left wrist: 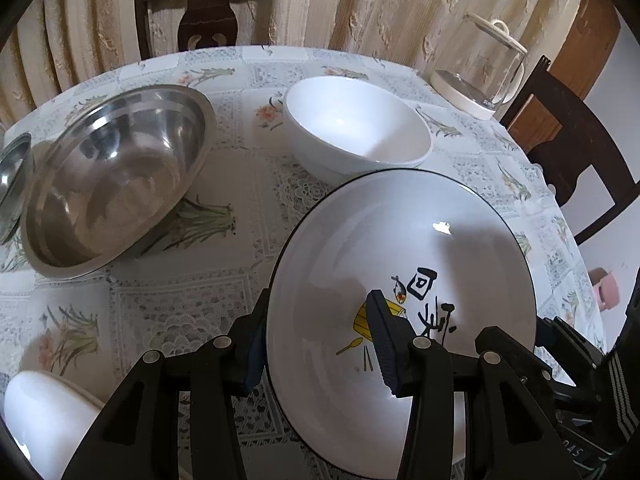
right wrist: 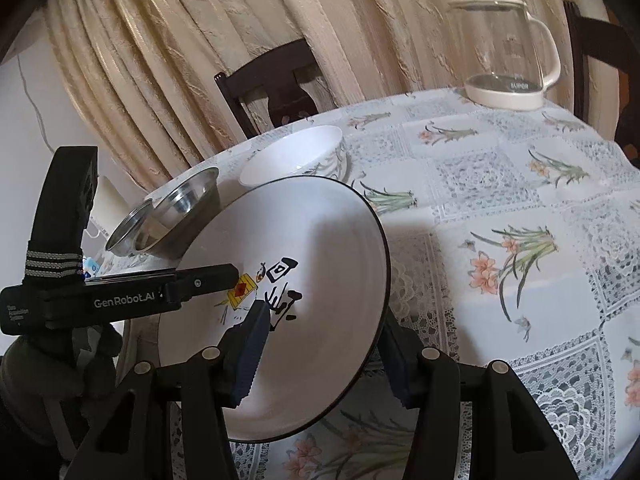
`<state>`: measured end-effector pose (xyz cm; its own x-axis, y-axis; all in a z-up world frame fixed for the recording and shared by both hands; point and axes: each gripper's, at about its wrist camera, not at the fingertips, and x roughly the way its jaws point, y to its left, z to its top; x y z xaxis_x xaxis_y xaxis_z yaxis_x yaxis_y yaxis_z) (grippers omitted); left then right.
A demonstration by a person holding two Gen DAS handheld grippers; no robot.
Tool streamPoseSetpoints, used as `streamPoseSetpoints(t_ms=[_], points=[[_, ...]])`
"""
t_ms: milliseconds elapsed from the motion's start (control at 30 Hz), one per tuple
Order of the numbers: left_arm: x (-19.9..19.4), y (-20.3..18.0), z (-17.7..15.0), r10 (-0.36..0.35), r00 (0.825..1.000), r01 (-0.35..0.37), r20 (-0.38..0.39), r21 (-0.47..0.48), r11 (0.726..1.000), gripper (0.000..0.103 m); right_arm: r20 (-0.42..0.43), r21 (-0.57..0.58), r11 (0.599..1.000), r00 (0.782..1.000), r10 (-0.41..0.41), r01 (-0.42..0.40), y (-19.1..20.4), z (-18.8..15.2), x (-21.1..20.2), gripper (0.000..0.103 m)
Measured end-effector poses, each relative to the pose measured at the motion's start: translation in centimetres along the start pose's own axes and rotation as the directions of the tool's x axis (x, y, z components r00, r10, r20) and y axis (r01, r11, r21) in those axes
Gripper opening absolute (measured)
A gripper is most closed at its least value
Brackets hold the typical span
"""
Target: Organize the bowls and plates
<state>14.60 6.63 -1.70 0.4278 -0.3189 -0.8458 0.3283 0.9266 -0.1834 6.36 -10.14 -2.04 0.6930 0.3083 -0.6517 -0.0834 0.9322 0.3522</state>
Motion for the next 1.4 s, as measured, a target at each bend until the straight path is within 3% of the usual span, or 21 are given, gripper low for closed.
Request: streamPoseSetpoints(t_ms=[267,500,633,800,1033,1233,1400], points=[[-1.4,0.1,-0.7,-0.014,1.000,0.014,0.010,-0.019,1.000,0.047,-0.015,-0.003,1.000,1.000,-0.003,0.003,0.2,0.0,0.1,0.057],[-1.4,0.1,-1.6,-0.025,0.999,0.025,-0.020,-0.037,0.999,0.047,-0.040,0.059,0.998,0.999,0.034,-0.031,-0.6,-0.3,-0.2,0.057],[-1.0,-0.5,-2.0,-0.028,0.999,0.028,-0.030,-0.028,0.999,0.047,-0.049,0.034,0.999,0.999,-0.006,0.008,-0.4,-0.9,-0.5,0.056],[-0.5,-1.2,-2.4,-0.013,0.999,0.012,-0.032,-0.013,1.000,0.047,-0.057,0.014,0.998,0.996,-0.066,0.067,-0.6,-1.3,-0.7,0.043],[-0.4,-2.0,-2.9,0.048,0.999,-0.049,0.006,0.021,0.999,0.047,-0.058,0.003,0.996,0.994,-0.090,0.090,-0.5,-1.4,-0.7,0.040],[-0.6,-1.9,-3.1,0.090,0.995,-0.091,0.040,0.009,0.996,0.034,-0.060,0.006,0.995,0.993,-0.103,0.103,-0.6,-1.4,-0.7,0.037],[-0.8,-1.8,-3.3,0.087,0.995,-0.087,0.045,0.002,0.996,0.032,-0.056,0.024,0.995,0.993,-0.100,0.102,-0.8,-1.4,-0.9,0.037]])
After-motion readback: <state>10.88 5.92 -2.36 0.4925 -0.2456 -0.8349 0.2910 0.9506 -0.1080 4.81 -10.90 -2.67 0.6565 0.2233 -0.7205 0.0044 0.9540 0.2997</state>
